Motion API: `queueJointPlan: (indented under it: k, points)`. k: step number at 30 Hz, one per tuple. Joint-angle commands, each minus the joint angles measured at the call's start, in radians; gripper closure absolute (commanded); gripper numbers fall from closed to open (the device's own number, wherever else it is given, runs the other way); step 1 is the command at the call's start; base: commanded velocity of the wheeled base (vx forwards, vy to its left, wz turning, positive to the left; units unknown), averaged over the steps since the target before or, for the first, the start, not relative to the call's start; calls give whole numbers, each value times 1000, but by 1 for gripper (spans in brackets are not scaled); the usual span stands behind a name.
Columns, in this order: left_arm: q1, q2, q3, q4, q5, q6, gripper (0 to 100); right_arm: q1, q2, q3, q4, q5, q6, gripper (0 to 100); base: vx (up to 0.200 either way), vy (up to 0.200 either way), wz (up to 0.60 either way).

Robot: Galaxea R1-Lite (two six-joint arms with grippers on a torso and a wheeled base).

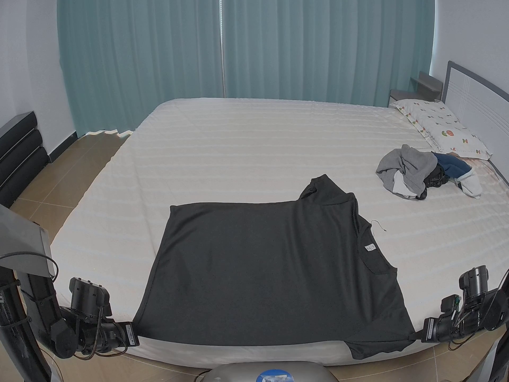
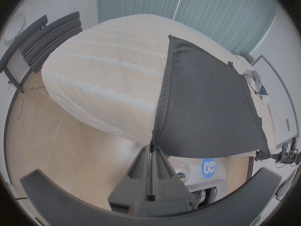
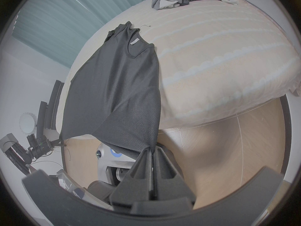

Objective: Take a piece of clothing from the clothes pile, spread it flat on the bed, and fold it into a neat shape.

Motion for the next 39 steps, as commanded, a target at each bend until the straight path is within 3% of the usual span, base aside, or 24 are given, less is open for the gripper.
queueJointPlan:
  k: [1,16,22,28,29,32,39]
  points:
    - [-3,-18,16,36,2,20,100,12,-74,17,38,-13,-1,100,0,0,0]
    - [-28,-143,16,260,3,97,100,12,-270,17,247,-33,-5,100,0,0,0]
    - [-32,-154,16,260,3,96,100,12,-299,17,264,-42,-7,100,0,0,0]
    - [-20,-153,-16,168,-4,62,100,12,-316,0,239,-40,6,100,0,0,0]
    - [-19,-146,-47,69,3,-67,100,12,-307,-24,210,-39,12,100,0,0,0]
    - [-15,-149,-70,-16,3,-161,100,10,-302,-43,170,-40,15,100,0,0,0]
    - [26,-159,-73,-187,6,-199,100,15,-307,-102,97,-42,137,100,0,0,0]
